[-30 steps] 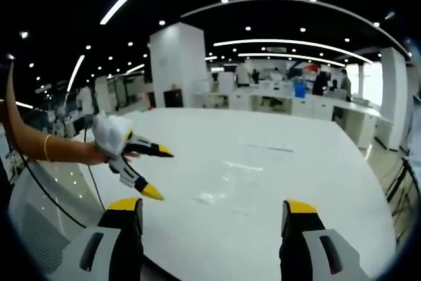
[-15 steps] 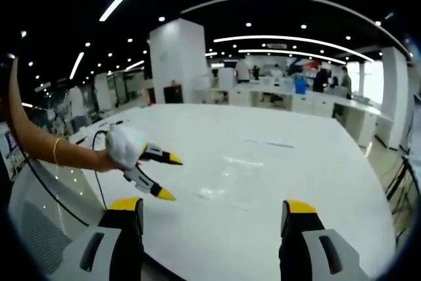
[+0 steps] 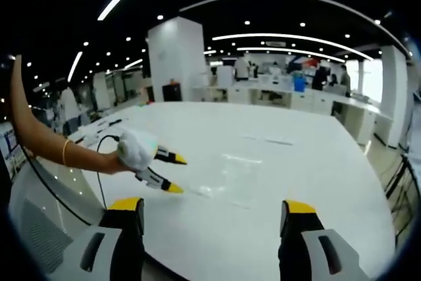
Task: Open the resealable bag by pulling the two sides of the seal apart until the entire bag opening is separated and visibly accessible.
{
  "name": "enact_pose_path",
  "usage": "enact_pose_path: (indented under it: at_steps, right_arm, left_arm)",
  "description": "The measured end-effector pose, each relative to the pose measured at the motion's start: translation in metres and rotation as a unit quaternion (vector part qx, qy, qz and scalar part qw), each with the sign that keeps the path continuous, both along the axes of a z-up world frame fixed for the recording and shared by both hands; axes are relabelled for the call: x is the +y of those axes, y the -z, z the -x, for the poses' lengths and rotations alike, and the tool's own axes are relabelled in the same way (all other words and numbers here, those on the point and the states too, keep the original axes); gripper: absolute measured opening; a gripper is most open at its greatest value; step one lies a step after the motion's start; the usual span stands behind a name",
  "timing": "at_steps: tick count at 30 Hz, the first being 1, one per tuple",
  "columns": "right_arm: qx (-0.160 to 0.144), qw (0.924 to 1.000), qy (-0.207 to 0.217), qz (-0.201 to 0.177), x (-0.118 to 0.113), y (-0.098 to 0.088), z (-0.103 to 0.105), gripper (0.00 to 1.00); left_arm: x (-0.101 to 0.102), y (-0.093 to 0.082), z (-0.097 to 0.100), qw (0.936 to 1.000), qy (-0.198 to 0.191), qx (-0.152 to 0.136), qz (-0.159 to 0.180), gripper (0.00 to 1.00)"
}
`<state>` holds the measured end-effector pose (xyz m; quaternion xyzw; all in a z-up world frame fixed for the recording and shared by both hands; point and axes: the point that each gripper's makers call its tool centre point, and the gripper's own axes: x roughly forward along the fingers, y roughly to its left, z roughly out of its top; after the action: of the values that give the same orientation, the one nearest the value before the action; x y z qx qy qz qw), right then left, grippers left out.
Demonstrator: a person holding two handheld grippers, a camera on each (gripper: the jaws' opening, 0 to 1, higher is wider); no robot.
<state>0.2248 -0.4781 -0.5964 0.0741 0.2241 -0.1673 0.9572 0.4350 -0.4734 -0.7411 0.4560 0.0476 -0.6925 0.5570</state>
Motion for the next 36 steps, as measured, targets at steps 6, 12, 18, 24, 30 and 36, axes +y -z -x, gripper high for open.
enact_pose_path:
  at_steps: [6, 12, 18, 24, 30, 36]
  right_arm:
    - [-0.001, 1.0000, 0.008, -0.005, -0.003, 0.001, 0.002, 0.83]
    - [0.006, 0.9999, 0.007, -0.007, -0.002, 0.003, 0.002, 0.82]
    - [0.008, 0.9999, 0.009, -0.010, -0.003, 0.005, 0.003, 0.82]
    - [0.008, 0.9999, 0.010, -0.011, -0.003, 0.005, 0.004, 0.81]
    - [0.007, 0.9998, 0.012, -0.014, -0.004, 0.005, 0.004, 0.81]
    - [0.007, 0.9998, 0.013, -0.016, -0.004, 0.006, 0.005, 0.80]
  left_arm:
    - [-0.006, 0.005, -0.004, 1.0000, 0.004, -0.006, -0.001, 0.42]
    - [-0.009, 0.015, -0.004, 0.9999, 0.010, -0.011, -0.009, 0.40]
    - [-0.013, 0.017, -0.001, 0.9998, 0.020, -0.009, -0.005, 0.36]
    - [-0.019, 0.016, 0.004, 0.9995, 0.032, 0.005, 0.004, 0.29]
    - [-0.020, 0.020, 0.008, 0.9987, 0.051, -0.005, -0.005, 0.22]
    - [-0.019, 0.025, 0.009, 0.9982, 0.058, -0.009, -0.016, 0.15]
